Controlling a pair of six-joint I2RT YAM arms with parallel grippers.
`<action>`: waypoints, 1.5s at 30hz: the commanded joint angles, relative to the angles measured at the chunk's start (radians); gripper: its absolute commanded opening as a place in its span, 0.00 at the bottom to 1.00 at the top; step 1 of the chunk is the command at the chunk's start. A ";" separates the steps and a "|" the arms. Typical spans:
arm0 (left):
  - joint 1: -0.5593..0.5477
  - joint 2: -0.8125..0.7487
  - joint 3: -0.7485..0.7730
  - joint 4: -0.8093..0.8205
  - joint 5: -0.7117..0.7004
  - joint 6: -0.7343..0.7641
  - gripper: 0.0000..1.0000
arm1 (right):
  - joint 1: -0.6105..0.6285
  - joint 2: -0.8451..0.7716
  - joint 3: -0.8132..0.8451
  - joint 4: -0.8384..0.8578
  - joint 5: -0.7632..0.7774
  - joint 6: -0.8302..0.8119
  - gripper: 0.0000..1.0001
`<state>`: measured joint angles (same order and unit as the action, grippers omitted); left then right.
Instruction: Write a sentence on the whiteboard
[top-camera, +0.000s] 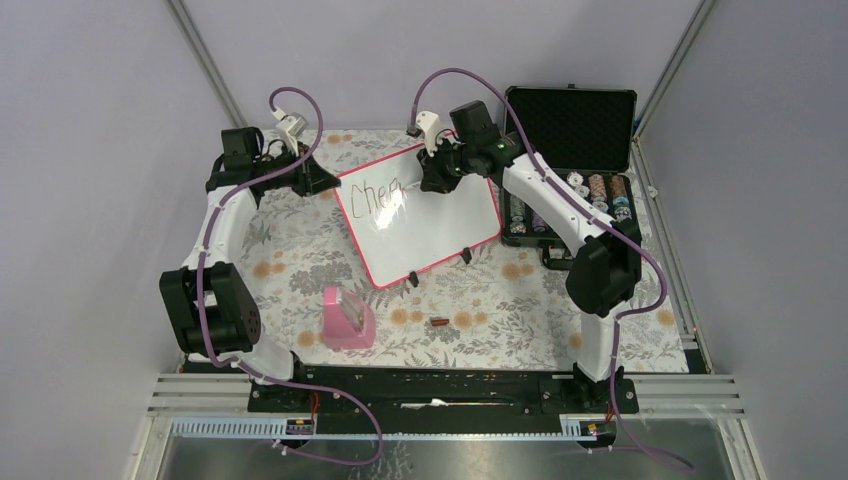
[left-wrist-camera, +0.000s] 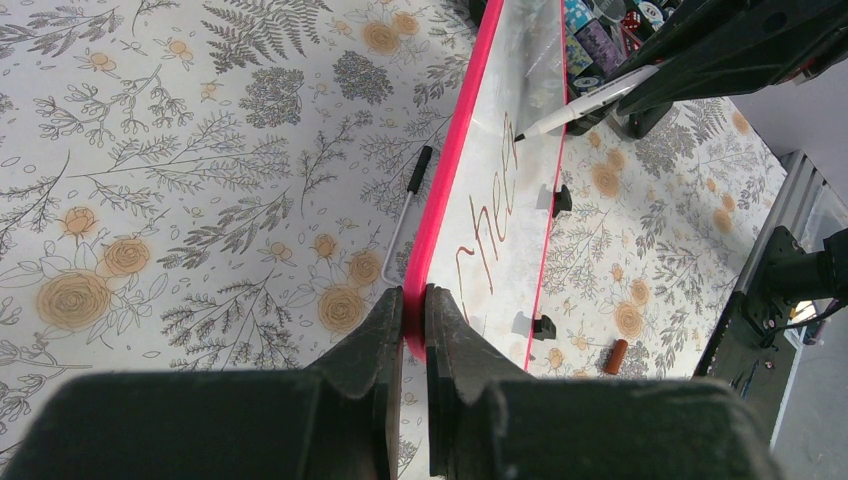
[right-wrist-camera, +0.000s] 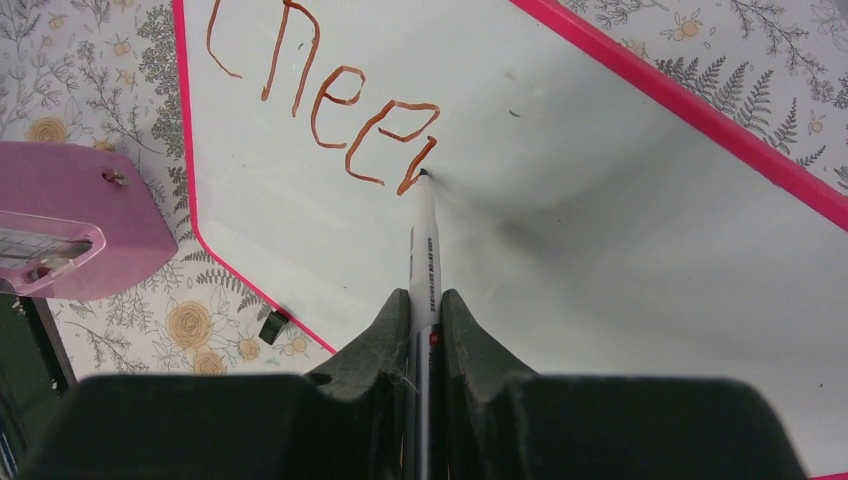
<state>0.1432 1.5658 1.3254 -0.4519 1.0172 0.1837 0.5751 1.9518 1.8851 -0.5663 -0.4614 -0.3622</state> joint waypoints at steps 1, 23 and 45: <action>-0.040 -0.009 0.016 -0.032 0.031 0.026 0.00 | -0.006 0.013 0.052 0.028 0.021 0.006 0.00; -0.041 -0.015 0.014 -0.032 0.027 0.025 0.00 | -0.031 0.031 0.100 0.029 0.048 0.039 0.00; -0.041 -0.019 0.008 -0.034 0.031 0.028 0.00 | -0.049 -0.105 -0.039 0.034 -0.040 -0.001 0.00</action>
<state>0.1421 1.5654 1.3273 -0.4541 1.0168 0.1837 0.5438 1.8927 1.8477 -0.5598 -0.4995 -0.3454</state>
